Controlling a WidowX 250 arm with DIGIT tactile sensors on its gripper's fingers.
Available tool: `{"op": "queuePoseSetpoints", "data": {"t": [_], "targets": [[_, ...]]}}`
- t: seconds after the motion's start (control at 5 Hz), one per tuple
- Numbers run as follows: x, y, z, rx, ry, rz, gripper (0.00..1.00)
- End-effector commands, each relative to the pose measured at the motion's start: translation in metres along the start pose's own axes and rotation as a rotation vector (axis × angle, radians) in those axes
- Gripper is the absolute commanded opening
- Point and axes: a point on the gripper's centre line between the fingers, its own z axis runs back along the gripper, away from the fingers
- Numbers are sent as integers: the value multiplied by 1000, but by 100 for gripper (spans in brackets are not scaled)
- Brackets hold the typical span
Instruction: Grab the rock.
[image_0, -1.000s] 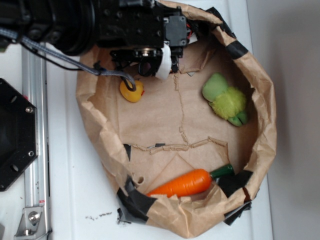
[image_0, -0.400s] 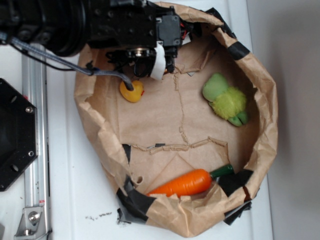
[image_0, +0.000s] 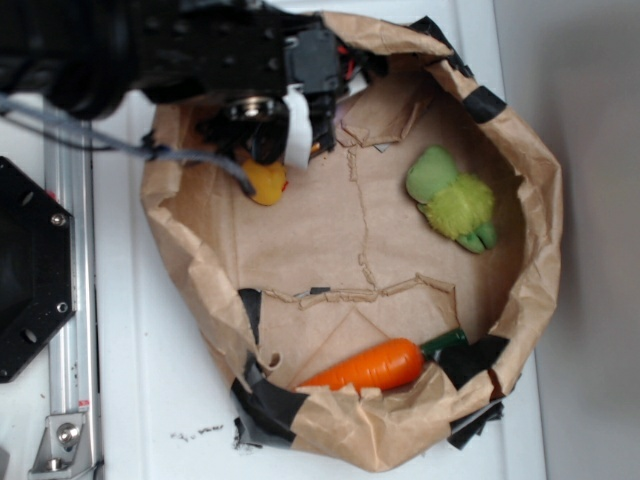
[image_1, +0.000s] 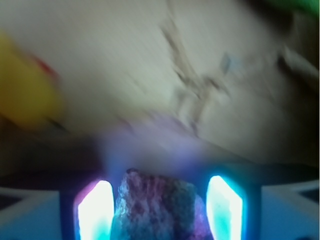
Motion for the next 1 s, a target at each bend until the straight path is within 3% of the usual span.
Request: {"op": "queuePoseSetpoints", "data": {"t": [0.0, 0.2, 0.4, 0.6, 0.8], "targets": [[70, 29, 124, 158, -109, 448, 0], [73, 42, 145, 15, -66, 717, 0], [61, 46, 149, -41, -85, 902, 0], [52, 47, 144, -45, -43, 995, 0], [47, 46, 139, -62, -50, 1015, 0]]}}
